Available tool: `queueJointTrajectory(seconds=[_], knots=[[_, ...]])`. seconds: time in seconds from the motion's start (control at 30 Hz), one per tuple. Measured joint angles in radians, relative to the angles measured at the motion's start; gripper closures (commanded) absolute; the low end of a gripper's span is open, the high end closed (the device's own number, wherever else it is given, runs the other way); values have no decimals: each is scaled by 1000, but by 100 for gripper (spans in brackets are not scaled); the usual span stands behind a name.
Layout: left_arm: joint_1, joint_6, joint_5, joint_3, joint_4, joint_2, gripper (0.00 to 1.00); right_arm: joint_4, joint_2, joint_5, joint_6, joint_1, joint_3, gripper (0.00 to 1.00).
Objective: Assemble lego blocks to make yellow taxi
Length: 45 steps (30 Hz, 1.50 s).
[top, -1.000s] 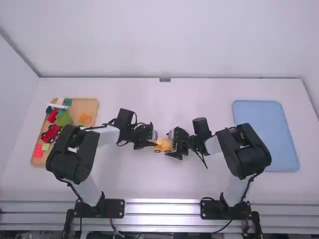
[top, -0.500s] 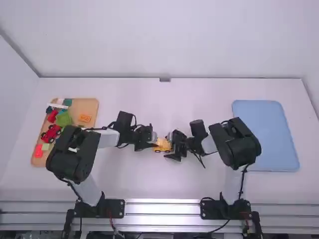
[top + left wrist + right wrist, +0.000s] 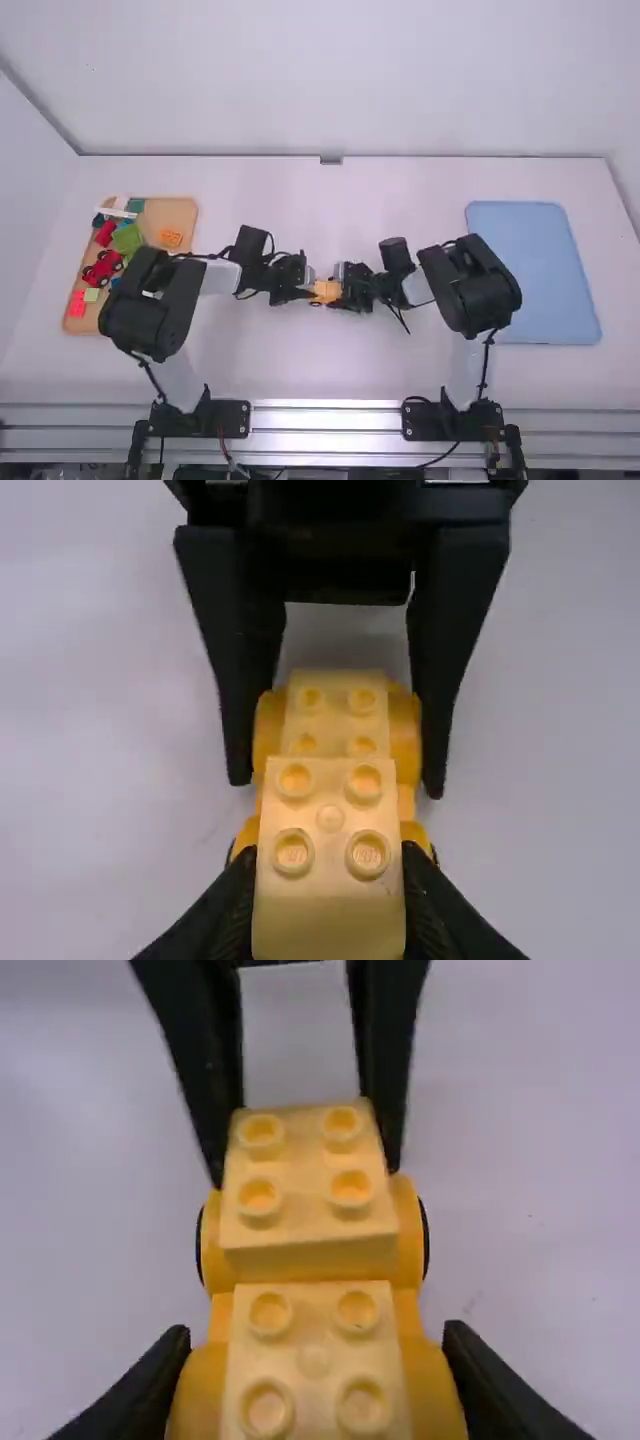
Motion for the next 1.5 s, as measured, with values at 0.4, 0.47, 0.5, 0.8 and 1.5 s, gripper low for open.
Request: queueJointTrajectory(seconds=[0.4,0.47,0.5,0.8,1.5], knots=[[1,1,14,0,-9,9,35,-5,0,-3,-11,2,0,69],[1,-1,15,0,-13,9,25,-5,0,-2,-11,2,0,69],[1,1,14,0,-13,9,20,-5,0,-2,-10,2,0,69],[22,-1,76,0,5,-1,22,-4,0,-2,-10,2,0,69],[-34,-127,69,15,37,28,98,-5,0,-1,-8,2,0,69]])
